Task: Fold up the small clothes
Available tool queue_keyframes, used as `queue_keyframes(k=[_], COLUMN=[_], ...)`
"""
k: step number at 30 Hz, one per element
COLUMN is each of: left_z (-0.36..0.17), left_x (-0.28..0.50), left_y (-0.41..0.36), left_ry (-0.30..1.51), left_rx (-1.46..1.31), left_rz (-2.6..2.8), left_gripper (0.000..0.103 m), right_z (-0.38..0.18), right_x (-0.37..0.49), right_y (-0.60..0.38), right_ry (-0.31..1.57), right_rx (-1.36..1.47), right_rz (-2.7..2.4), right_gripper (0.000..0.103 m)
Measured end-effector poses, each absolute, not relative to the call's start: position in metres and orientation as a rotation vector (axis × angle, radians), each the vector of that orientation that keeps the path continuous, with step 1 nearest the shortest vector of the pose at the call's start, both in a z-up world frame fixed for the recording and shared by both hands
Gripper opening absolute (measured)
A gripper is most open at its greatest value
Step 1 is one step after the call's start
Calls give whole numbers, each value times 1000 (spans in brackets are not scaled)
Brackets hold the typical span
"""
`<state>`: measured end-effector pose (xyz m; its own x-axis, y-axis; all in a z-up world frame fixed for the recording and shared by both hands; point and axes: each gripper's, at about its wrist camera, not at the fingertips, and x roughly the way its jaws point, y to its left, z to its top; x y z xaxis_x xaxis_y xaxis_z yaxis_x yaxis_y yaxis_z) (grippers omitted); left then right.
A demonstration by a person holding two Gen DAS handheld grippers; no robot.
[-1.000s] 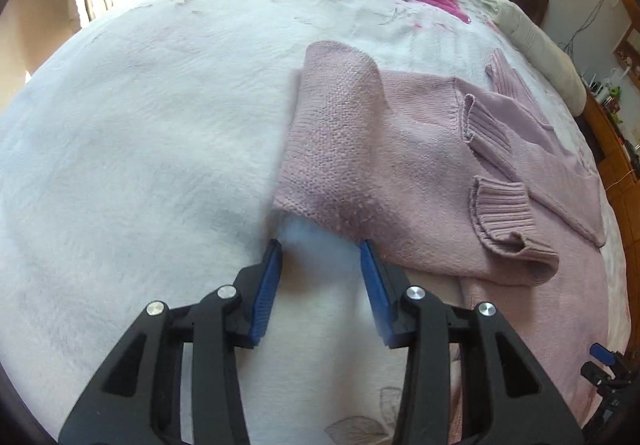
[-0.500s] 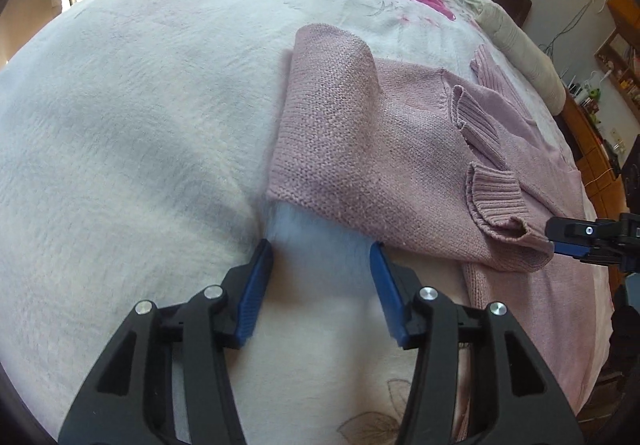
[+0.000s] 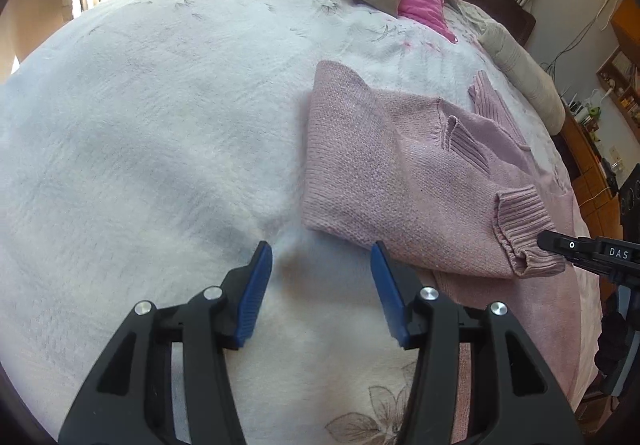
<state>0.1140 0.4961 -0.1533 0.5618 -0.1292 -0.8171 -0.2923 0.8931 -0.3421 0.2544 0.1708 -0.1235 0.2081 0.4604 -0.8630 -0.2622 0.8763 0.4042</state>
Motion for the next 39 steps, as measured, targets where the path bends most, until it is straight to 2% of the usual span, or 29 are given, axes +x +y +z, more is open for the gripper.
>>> queue_keyframes(k=[6,13,15,21,22,27,28,31,32,33,35,39], left_z=[-143,-143,-143,-140,-138,-131,-130,-130,-131,-132,-135,-145], left_x=[119,129,131,142,145,157,159,162,163,165,168,174], left_y=[479,447,439,416,410,380,375,363,359,356,352,348], left_ry=[957,974,979,982,982,981,982,986,988,991,999,1024], left_rx=[-442,-388,-374,-313,-311,-265,-265,-272,-268,-260,-241,-233], left_rz=[85,48,41,27,20,-7,-10,-22,-23,-24,-22,-11], left_gripper=[51,51,51,52,52,54,54,55,56,56,57,57], right_z=[-92,-117,-122,-111,-112,-137,-143,-158,-158,-156,-146,-120], right_x=[261,269,270,256,253,247,249,255,256,257,258,261], right_y=[89,13,13,45,57,99,101,100,99,96,86,39], right_ry=[1176,1198,1192,1154,1160,1192,1199,1222,1220,1220,1206,1168], right_rx=[178,161,91,-53,-80,-333,-351,-341,-334,-324,-294,-71], right_rz=[349,179,116,229,262,178,158,144,153,165,168,203], right_gripper=[13,16,26,27,29,53,54,52,45,32,19,16])
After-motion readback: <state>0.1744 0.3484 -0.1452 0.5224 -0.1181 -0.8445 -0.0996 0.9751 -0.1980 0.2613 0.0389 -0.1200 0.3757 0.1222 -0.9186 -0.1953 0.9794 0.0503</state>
